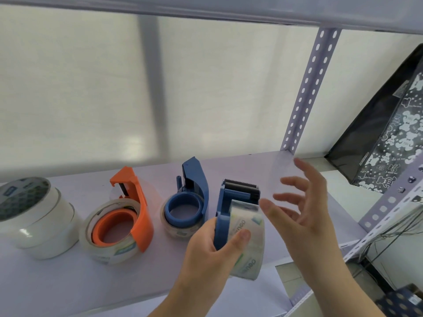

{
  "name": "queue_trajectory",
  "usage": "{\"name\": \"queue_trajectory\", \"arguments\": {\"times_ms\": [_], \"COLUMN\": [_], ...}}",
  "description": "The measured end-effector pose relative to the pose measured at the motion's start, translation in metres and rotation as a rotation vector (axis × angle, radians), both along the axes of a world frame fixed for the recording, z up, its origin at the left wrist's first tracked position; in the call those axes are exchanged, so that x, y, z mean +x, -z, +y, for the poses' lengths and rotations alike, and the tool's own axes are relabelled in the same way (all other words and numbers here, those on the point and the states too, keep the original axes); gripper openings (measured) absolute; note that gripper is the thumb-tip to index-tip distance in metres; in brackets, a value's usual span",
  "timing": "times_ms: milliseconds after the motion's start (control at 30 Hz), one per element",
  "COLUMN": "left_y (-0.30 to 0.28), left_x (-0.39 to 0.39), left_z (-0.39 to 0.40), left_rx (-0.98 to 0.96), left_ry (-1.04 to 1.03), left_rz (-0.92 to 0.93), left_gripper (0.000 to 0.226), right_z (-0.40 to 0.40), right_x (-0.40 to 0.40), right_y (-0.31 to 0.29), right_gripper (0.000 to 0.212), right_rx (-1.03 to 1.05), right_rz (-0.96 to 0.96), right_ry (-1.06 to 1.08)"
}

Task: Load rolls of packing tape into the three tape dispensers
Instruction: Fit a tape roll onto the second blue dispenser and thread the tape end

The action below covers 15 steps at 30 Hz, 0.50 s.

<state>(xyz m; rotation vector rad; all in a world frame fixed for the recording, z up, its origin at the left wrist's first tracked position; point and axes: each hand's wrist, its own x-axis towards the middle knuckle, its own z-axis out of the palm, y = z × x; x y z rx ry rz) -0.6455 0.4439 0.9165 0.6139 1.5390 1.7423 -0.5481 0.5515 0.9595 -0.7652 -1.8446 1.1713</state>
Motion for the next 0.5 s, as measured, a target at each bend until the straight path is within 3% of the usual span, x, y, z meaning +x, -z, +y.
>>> {"name": "queue_trajectory", "arguments": {"times_ms": [100, 200, 267, 367, 500], "left_y": [-0.001, -0.003, -0.004, -0.007, -0.009], "left_x": [-0.002, -0.002, -0.002, -0.001, 0.001], "left_z": [0.000, 0.001, 0.001, 0.000, -0.001], "left_rx": [0.024, 0.049, 0.063, 0.112, 0.157], "left_ry": [-0.036, -0.063, -0.065, -0.012, 0.035], "left_rz": [-0.041, -0.072, -0.084, -0.168, -0.225], "left_gripper": [0.031, 0.034, 0.036, 0.036, 0.026], "right_z": [-0.005, -0.013, -0.016, -0.012, -0.009], "right_x": [0.008, 0.011, 0.012, 0.015, 0.018], "right_y": [0.007, 0.018, 0.023, 0.024, 0.025], "right_gripper": [0.058, 0.067, 0.048, 0.019, 0.019], "right_rx": [-0.147, -0.288, -0.304, -0.314, -0.473], "right_rz": [0.029, -0.114, -0.170, -0.107, 0.043], "right_ry": [-0.030, -0.223, -0.251, -0.238, -0.219]}}
